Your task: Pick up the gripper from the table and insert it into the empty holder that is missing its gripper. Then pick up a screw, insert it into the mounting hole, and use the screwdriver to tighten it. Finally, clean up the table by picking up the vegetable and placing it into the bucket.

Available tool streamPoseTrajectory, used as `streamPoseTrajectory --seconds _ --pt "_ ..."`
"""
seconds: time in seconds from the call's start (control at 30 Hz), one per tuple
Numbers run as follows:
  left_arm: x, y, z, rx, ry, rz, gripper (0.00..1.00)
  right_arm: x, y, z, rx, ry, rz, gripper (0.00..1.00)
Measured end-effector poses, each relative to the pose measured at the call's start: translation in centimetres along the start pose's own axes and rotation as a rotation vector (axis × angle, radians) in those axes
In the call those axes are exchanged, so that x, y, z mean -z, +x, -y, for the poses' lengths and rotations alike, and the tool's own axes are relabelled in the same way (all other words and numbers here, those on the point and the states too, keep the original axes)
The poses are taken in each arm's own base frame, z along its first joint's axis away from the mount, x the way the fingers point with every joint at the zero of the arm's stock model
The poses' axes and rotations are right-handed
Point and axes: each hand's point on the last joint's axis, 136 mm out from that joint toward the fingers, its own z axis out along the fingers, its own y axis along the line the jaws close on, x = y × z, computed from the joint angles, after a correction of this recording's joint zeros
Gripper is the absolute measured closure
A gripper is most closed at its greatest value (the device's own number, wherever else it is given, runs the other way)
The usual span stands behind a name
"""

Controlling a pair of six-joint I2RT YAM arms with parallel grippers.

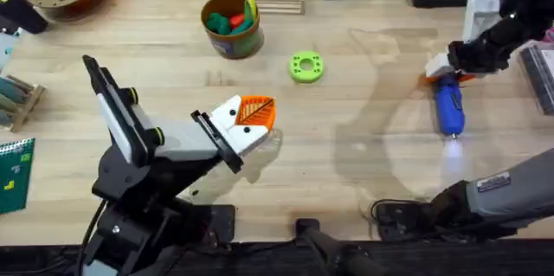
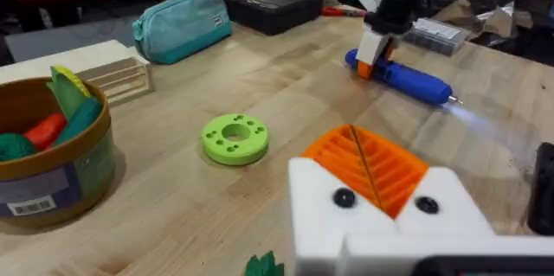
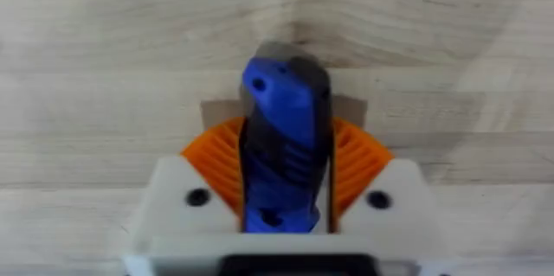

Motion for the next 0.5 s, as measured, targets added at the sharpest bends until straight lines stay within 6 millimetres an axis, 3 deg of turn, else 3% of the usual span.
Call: streamPoseTrajectory --seconds 0.13,0.4,0.5 --pt "0.0 0.0 0.0 0.000 0.000 0.000 0.996 -0.1 -0.1 -0.1 0.002 -0.006 0.002 0.951" --pt "0.0 0.0 0.0 0.000 0.000 0.000 0.996 0.3 -0.1 -0.6 0.000 -0.032 0.002 0.971" --pt "0.0 0.0 0.0 0.000 0.000 0.000 0.996 1.7 -0.7 -0.8 0.005 -0.032 0.052 0.971"
